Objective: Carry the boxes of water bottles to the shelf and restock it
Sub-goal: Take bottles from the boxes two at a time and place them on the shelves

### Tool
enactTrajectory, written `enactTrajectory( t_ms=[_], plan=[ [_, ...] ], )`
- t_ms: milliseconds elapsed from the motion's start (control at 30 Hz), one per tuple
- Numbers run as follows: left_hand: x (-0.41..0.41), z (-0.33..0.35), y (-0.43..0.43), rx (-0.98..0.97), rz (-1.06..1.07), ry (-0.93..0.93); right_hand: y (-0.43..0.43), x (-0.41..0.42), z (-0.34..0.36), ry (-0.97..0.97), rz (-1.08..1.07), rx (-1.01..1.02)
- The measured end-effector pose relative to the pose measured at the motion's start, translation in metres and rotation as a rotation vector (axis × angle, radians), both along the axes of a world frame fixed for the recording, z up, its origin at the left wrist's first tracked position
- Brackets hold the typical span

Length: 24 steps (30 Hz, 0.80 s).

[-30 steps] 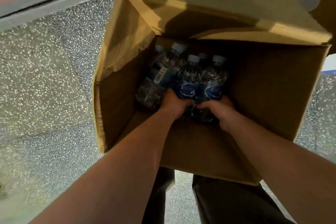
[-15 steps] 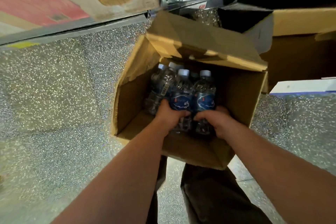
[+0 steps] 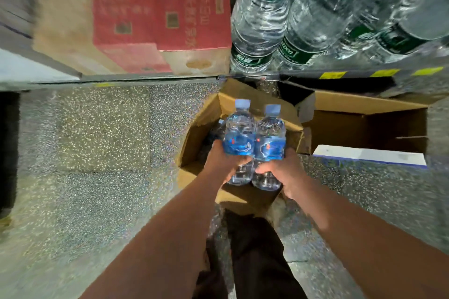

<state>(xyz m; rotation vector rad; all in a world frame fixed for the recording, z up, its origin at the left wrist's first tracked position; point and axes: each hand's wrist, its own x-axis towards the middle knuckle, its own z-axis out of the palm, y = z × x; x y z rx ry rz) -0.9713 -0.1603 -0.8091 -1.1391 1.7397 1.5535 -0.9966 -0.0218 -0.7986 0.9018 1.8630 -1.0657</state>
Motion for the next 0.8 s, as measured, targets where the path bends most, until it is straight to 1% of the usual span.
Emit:
enactTrajectory(
  t_ms=[200,300,400,500,667,800],
  plan=[
    [0.008,0.085,-0.034,-0.008,-0.054,0.176,-0.028,-0.001,0.089,0.114,-0.075,-0.049],
    [0.008,0.137,-0.05,-0.074,-0.088,0.26,-0.044,0.002,0.139,0.198,-0.049,-0.044],
    [0.003,0.2,-0.063,-0.149,-0.114,0.367,-0.054,0.002,0.205,0.319,-0.048,-0.121],
    [-0.001,0.265,-0.071,-0.126,-0.108,0.492,-0.058,0.001,0.272,0.404,-0.074,-0.16],
    [-0.004,0.37,-0.07,-0.019,-0.108,0.731,-0.059,0.001,0.38,0.65,-0.048,-0.029],
    [-0.007,0.428,-0.063,-0.099,-0.108,0.855,-0.054,0.009,0.452,0.781,-0.035,-0.016]
  ],
)
